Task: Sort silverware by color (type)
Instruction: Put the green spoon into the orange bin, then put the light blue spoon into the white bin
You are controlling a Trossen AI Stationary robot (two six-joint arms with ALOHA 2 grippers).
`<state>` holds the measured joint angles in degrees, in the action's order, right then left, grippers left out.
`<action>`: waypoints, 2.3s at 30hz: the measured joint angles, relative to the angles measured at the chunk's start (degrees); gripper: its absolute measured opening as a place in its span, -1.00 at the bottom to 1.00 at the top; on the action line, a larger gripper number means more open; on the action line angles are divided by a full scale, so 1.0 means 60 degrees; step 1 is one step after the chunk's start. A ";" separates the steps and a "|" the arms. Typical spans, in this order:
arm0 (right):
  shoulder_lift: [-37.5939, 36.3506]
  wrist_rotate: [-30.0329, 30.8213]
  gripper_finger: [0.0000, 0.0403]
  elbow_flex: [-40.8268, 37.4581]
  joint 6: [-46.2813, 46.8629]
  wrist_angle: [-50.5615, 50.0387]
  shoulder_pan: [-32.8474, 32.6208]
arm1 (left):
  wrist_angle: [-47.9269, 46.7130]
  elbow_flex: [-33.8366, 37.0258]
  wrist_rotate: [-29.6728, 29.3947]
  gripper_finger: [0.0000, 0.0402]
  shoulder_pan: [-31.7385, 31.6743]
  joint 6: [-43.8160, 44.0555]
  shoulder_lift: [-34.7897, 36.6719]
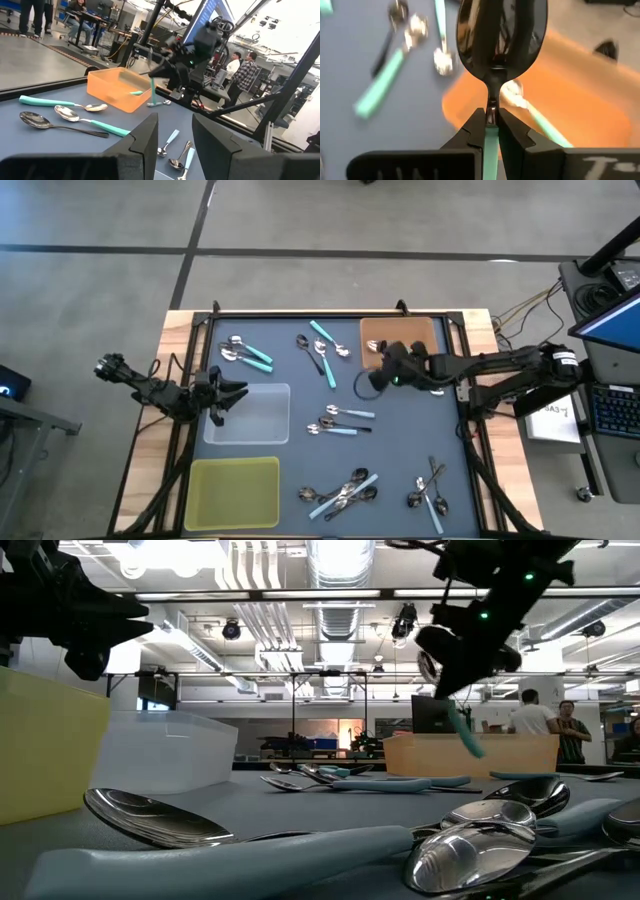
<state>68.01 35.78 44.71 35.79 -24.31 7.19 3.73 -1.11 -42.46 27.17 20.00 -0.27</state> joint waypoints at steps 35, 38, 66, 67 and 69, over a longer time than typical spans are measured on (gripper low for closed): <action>-0.0562 -0.0029 -0.87 0.0015 -0.6500 -0.0287 0.2953 | 0.0036 -0.0001 -0.0057 -0.49 0.0002 -0.0003 0.0000; -0.0562 -0.0031 -0.80 0.0015 -0.6468 -0.0476 0.2953 | 0.0049 -0.0001 -0.0062 -0.49 -0.0001 0.0001 0.0000; -0.0420 -0.0823 -0.34 0.0015 -0.3311 -0.1546 0.2718 | 0.1086 0.0003 -0.0340 -0.49 -0.0035 0.0945 -0.0030; -0.0420 -0.0838 -0.34 0.0015 -0.2998 -0.1544 0.2646 | 0.1351 0.0001 -0.0414 -0.49 -0.0059 0.0806 -0.0033; -0.0420 -0.1053 -0.34 0.0015 -0.2337 -0.1541 0.2504 | 0.1842 0.0001 -0.0452 -0.49 -0.0125 0.0689 -0.0036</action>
<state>65.49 29.46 44.80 21.76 -33.56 22.21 14.78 -1.10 -45.17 26.42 24.14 -0.49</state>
